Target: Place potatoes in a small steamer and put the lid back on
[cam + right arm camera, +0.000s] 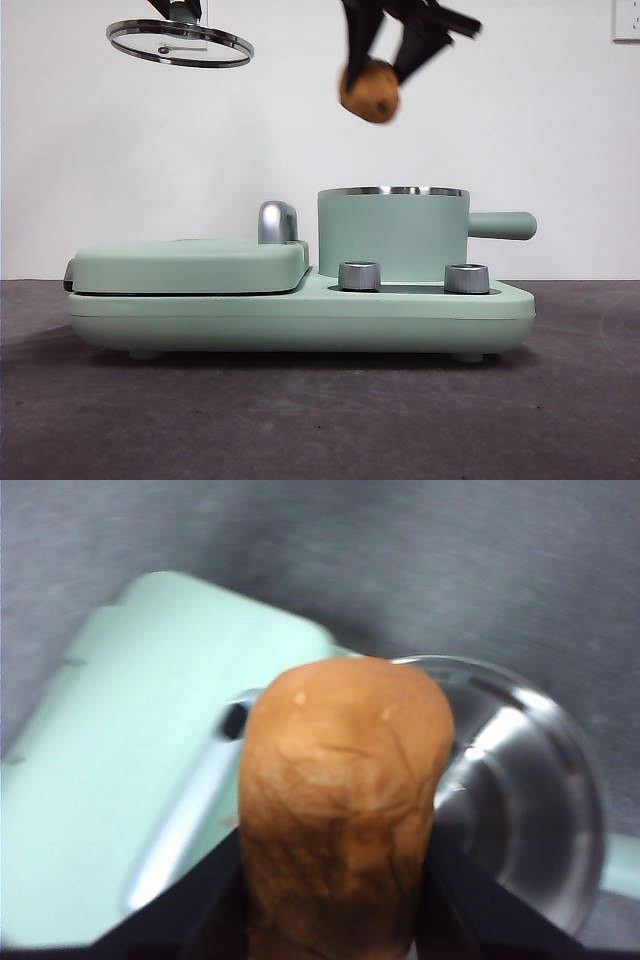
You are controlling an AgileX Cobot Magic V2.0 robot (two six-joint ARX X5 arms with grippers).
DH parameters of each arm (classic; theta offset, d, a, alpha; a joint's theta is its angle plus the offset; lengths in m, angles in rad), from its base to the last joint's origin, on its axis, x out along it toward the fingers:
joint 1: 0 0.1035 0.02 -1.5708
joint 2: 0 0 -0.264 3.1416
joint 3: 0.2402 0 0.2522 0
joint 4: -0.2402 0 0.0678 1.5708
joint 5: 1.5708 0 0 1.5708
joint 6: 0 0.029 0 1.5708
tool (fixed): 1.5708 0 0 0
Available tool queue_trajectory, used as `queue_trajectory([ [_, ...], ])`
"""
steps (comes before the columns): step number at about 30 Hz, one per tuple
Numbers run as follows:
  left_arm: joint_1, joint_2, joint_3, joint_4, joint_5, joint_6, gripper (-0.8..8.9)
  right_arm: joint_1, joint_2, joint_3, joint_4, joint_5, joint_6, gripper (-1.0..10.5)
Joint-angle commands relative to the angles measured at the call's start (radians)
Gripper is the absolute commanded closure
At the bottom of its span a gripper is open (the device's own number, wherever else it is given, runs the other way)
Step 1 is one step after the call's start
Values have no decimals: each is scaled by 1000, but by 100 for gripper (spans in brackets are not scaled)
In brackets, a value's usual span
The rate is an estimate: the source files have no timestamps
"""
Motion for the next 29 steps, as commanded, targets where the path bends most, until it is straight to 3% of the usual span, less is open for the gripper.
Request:
queue_trajectory([
  [1,-14,-2,43,32,1,2,806,-40,72,22,1,-40,-32,940],
  [10,-52,16,43,36,1,3,806,-132,202,22,-24,-190,-33,940],
  [22,-64,51,43,35,1,3,806,-123,242,22,-100,-184,-61,924],
  [25,-64,51,43,35,1,2,806,-123,243,22,-103,-183,-60,786],
  [29,-64,51,43,35,1,-2,806,-122,243,22,-92,-184,-60,501],
])
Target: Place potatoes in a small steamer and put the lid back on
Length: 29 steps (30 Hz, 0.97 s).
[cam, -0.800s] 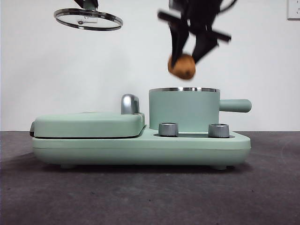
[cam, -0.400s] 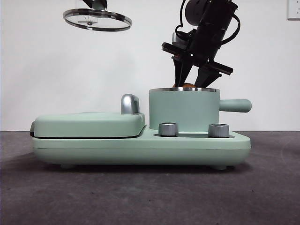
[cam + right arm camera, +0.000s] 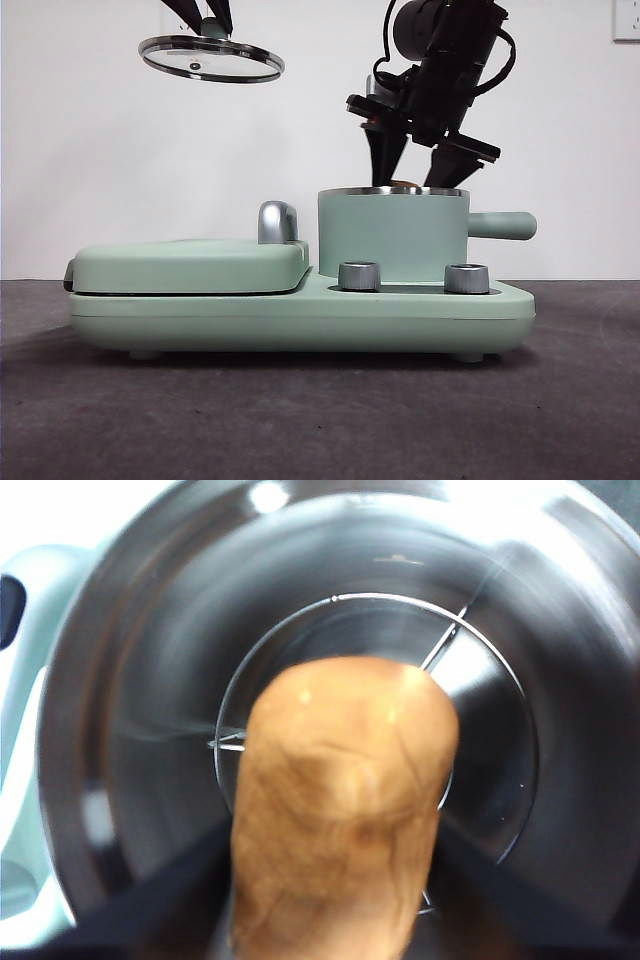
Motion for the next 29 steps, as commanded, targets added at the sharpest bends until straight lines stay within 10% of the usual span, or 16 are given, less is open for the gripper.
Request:
queue_trajectory([
  [1,-5,11,43,26,0,-5,806,9,26,20,13,0,-11,481],
  [29,-152,12,42,21,0,-23,806,6,-669,-114,-270,210,-58,480],
])
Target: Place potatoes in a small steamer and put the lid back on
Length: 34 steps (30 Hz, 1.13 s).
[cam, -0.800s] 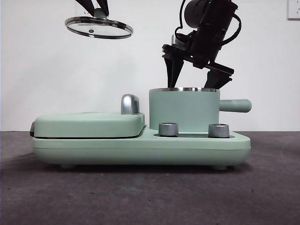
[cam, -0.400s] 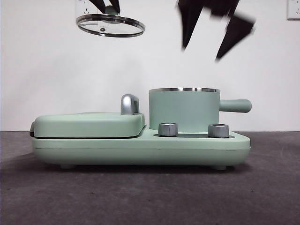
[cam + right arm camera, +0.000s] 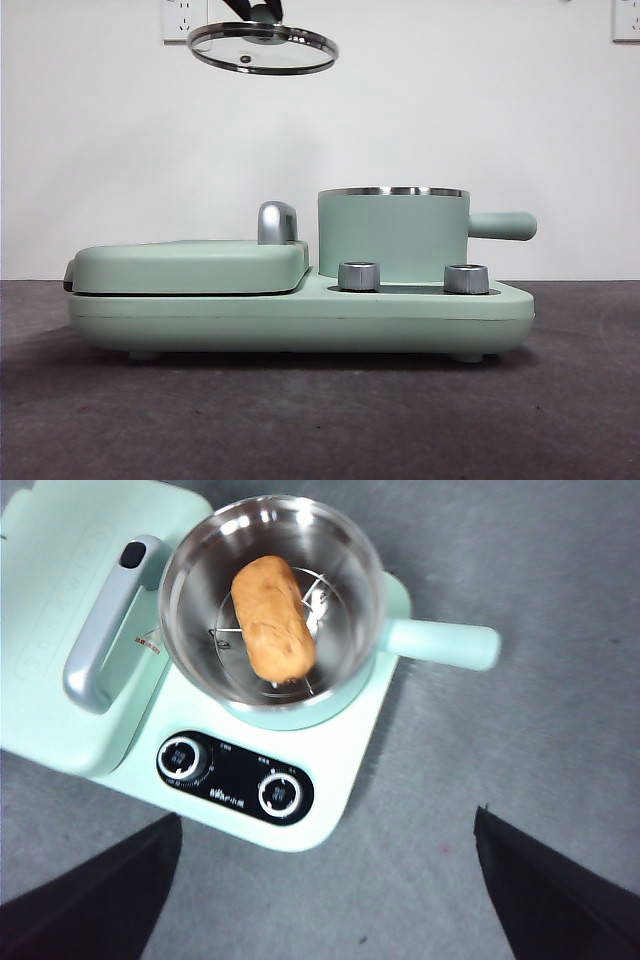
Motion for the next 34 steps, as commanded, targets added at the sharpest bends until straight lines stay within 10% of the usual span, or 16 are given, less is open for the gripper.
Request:
queue_trajectory([
  [1,-23,13,42,21,0,-3,806,10,-114,-74,19,3,-8,480],
  [18,-166,96,40,55,11,-27,806,19,-807,-651,185,-27,1,480],
  [34,-187,280,40,177,11,-35,807,19,-885,-715,194,-27,26,480],
])
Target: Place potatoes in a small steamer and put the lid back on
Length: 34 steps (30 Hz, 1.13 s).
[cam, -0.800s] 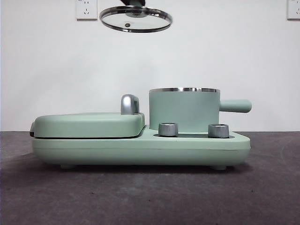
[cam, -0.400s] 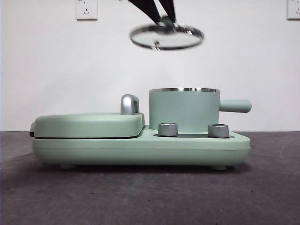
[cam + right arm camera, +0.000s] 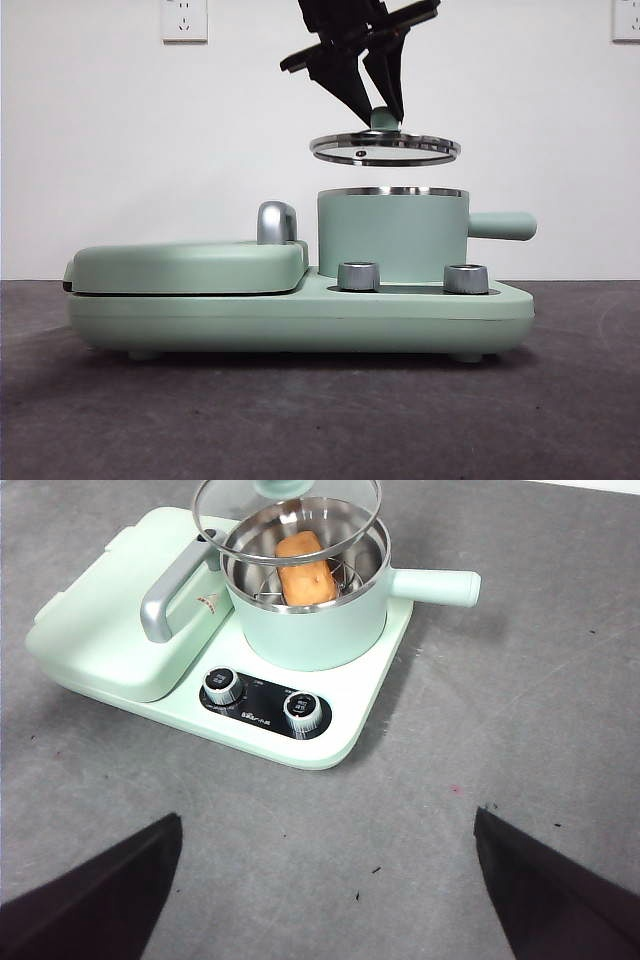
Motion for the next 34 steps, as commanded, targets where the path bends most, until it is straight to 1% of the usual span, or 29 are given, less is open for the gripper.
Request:
queue_trajectory([
  [1,-5,39,40,21,2,-6,807,6,6,10,11,-2,19,480],
  [12,-6,71,40,10,7,-16,808,6,6,10,14,-2,27,480],
  [15,-4,71,40,23,43,-23,808,6,6,10,17,-2,29,480],
  [25,-4,83,40,23,42,-23,807,6,6,10,17,-2,49,480],
  [34,-4,106,40,21,42,-23,807,6,6,10,17,-2,51,480],
])
